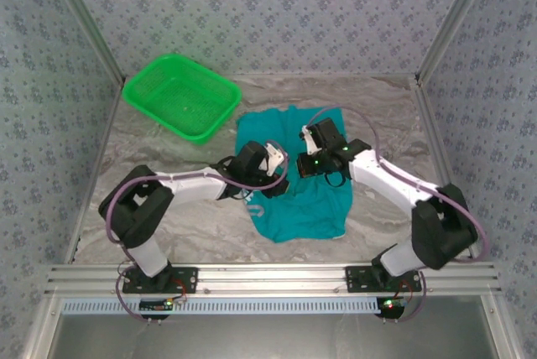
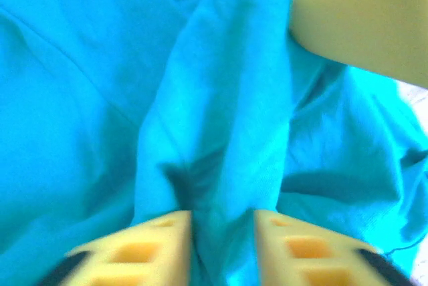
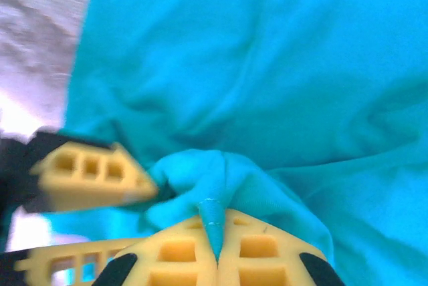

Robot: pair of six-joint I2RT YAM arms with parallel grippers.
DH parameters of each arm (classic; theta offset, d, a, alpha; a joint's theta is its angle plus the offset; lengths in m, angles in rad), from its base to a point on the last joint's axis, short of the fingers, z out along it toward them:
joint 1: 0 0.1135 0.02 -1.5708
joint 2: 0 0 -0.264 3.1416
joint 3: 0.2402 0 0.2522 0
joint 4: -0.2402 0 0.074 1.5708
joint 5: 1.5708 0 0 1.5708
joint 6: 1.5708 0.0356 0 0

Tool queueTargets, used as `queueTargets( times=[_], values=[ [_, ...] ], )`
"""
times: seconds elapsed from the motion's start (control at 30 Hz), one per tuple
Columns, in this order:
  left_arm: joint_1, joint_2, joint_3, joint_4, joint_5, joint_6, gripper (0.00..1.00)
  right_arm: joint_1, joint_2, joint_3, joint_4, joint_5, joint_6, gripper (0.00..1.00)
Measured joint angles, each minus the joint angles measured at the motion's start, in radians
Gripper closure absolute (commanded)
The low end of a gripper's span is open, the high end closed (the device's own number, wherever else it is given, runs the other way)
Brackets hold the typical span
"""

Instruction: Fold the inside-out t-shirt

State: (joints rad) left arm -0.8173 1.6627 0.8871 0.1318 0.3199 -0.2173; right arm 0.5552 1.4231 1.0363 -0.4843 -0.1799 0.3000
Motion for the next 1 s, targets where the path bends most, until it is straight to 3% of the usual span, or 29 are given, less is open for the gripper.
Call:
queueTargets(
  times=[0.2,0.33,0.37,0.47,0.53,0.67,0.83,0.93,1.0],
  values=[
    [0.0,-0.123,0.002,-0.001,0.026,0.026,0.56,-0.003,-0.11,0.113,-0.111,-0.14,0.015,1.0],
    [0.0,-0.145,0.027,-0.016,0.044,0.065,0.61,0.001,-0.114,0.12,-0.176,-0.224,0.014,1.0],
    [0.0,-0.145,0.031,-0.019,0.056,0.075,0.64,0.003,-0.114,0.12,-0.191,-0.235,0.014,1.0],
    [-0.001,-0.144,0.032,-0.019,0.104,0.093,0.89,0.0,-0.129,0.103,-0.207,-0.266,0.006,1.0],
    [-0.002,-0.144,0.031,-0.018,0.124,0.105,1.0,-0.021,-0.14,0.082,-0.218,-0.303,0.006,1.0],
    [-0.003,-0.146,0.004,-0.017,0.155,0.138,1.0,-0.071,-0.158,0.041,-0.235,-0.353,0.006,1.0],
    [-0.015,-0.161,-0.047,-0.018,0.233,0.185,1.0,-0.119,-0.211,-0.026,-0.243,-0.371,0.002,0.86],
    [-0.031,-0.161,-0.047,-0.023,0.28,0.21,1.0,-0.13,-0.218,-0.056,-0.237,-0.309,-0.005,0.84],
    [-0.036,-0.156,-0.053,-0.023,0.295,0.214,1.0,-0.123,-0.219,-0.076,-0.232,-0.243,-0.008,0.77]
  ],
)
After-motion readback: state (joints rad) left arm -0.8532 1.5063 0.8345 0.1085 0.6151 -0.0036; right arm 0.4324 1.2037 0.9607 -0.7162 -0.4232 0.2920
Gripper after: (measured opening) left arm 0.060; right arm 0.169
